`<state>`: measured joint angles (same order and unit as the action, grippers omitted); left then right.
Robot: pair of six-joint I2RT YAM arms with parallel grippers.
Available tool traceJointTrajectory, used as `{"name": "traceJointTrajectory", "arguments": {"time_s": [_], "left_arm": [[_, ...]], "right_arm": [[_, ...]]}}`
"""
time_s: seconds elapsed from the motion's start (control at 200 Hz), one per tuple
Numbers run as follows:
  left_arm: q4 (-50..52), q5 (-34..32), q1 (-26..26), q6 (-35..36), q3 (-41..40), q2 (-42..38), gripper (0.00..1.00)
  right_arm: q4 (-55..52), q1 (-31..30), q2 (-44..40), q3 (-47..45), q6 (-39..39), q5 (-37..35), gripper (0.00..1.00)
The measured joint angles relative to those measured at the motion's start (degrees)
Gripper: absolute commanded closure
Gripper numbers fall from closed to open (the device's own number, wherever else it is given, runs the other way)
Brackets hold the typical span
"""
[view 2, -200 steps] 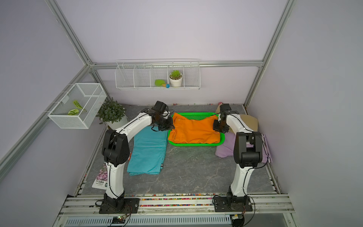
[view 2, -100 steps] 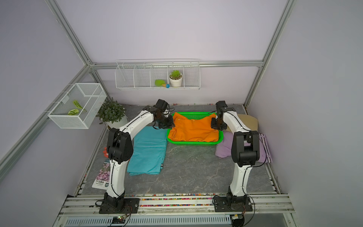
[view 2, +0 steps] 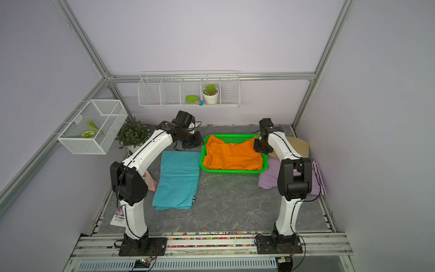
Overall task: Put the folded long pants in the basket
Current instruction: Place the long pant in the basket, then pick up the long pant at the center of the board.
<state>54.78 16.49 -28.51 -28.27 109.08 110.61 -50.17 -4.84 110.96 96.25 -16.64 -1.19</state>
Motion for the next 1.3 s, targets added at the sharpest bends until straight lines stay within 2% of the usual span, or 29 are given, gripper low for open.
{"name": "traceJointTrajectory", "arguments": {"time_s": [0.18,0.34,0.45,0.58,0.71,0.825,0.88,0.92,0.96,1.125,1.305], "left_arm": [[-1.05,-0.20,0.02,0.46,-10.78,-11.37,0.65],[-2.36,-1.79,0.63,-0.35,-23.87,-21.46,0.65],[-2.62,-3.43,1.75,-2.69,-33.92,-28.48,0.65],[-3.80,-4.55,2.34,-6.27,-45.88,-36.76,0.64],[-5.62,-3.06,2.32,-10.95,-56.57,-44.15,0.63],[-7.13,-1.46,2.32,-15.98,-64.94,-50.10,0.59],[-7.56,-1.20,2.32,-18.91,-68.37,-53.55,0.54],[-7.87,-0.72,2.32,-20.74,-70.60,-56.85,0.39],[-8.44,-0.04,2.32,-22.21,-72.46,-60.15,0.35],[-10.05,1.60,2.29,-29.31,-78.25,-72.43,0.34],[-11.17,1.79,-0.81,-36.98,-84.70,-77.96,0.34]], "right_arm": [[0.79,0.00,-8.02,-1.16,-0.13,0.46,0.67],[5.79,-1.57,-18.67,-10.38,-1.84,8.70,0.64],[9.51,-7.61,-24.65,-19.71,-3.82,14.43,0.60],[13.66,-18.56,-30.23,-30.16,-6.16,17.94,0.56],[17.40,-28.48,-36.79,-38.38,-9.25,18.40,0.54],[20.50,-33.09,-41.11,-42.93,-11.67,18.32,0.53],[21.46,-34.10,-42.18,-44.00,-12.52,17.68,0.52],[22.05,-34.40,-42.73,-44.48,-12.81,17.16,0.51],[22.32,-34.47,-43.21,-44.72,-13.00,16.33,0.50],[21.51,-34.51,-45.42,-44.65,-13.62,11.76,0.47],[21.27,-34.51,-47.41,-44.50,-14.27,8.68,0.47]]}}
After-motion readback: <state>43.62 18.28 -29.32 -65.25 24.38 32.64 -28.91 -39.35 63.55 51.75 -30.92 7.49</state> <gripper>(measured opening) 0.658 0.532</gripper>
